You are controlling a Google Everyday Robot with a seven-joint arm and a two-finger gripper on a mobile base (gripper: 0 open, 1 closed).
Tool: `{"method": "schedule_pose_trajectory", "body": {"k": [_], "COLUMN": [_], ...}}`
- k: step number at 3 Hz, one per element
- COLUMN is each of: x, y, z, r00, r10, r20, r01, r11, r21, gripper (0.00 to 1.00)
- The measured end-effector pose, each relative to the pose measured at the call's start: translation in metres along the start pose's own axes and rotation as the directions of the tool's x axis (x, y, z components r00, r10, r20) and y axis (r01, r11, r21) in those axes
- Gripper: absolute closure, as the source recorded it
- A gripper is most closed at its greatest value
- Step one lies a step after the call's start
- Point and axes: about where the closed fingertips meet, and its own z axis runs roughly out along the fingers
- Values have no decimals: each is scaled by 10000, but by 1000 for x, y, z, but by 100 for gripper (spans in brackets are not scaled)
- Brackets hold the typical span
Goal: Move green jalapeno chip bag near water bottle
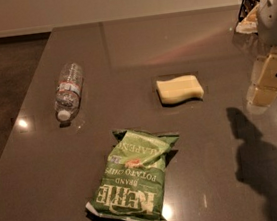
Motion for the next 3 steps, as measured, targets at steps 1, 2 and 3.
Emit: {"method": "schedule_pose_trajectory", "body": {"k": [1, 2, 3], "x": [0, -12, -33], "y": [0, 11, 34], "z": [0, 9, 27], "r00": [10000, 9987, 9918], "r10": [0, -323, -933], "r20": [1, 400, 872], "r01": [0, 333, 1002], "r11": [10000, 9991, 9918], "r21": [2, -268, -795], "gripper": [0, 0, 0]}}
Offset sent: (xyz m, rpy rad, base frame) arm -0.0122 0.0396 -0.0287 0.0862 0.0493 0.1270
